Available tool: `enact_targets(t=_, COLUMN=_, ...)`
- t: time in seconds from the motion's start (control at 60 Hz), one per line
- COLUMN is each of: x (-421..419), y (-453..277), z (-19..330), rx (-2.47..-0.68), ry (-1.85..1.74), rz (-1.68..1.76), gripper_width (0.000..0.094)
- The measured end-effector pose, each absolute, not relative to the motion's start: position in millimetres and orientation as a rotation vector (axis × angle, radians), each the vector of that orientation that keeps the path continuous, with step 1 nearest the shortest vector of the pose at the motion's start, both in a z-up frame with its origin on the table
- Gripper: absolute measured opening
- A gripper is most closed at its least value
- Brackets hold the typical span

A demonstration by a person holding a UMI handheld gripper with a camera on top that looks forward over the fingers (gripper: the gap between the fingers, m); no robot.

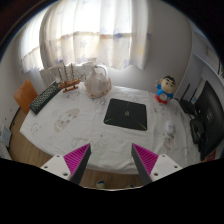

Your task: Arrange mouse

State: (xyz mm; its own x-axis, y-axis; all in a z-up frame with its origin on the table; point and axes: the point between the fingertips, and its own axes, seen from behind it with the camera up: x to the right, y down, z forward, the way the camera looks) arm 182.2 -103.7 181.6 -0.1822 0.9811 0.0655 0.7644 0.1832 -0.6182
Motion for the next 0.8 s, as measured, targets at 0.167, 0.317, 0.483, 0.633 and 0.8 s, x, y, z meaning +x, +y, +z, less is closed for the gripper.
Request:
enact_targets(t=0.167, x=182, y=-100, z=183, rx=-1.644, ry=-2.004, rz=0.644, gripper_width=0.0850)
enact_targets(t=0.317, x=181, y=-90, z=182, rx=-1.651, ry=-1.985, rz=0.635, gripper_width=0.0849)
enact_targets(t=0.483, x=176, y=-71, z=181, rx=-1.689, ry=-1.946, rz=0.639, gripper_width=0.0848)
enact_targets(t=0.633, x=169, y=-31, z=174, rx=-1.738, ry=-1.884, rz=0.621, gripper_width=0.0849)
enact_targets(t=0.8, x=164, y=39, z=159, rx=-1.769, ry=-1.814, rz=0.574, gripper_width=0.0848)
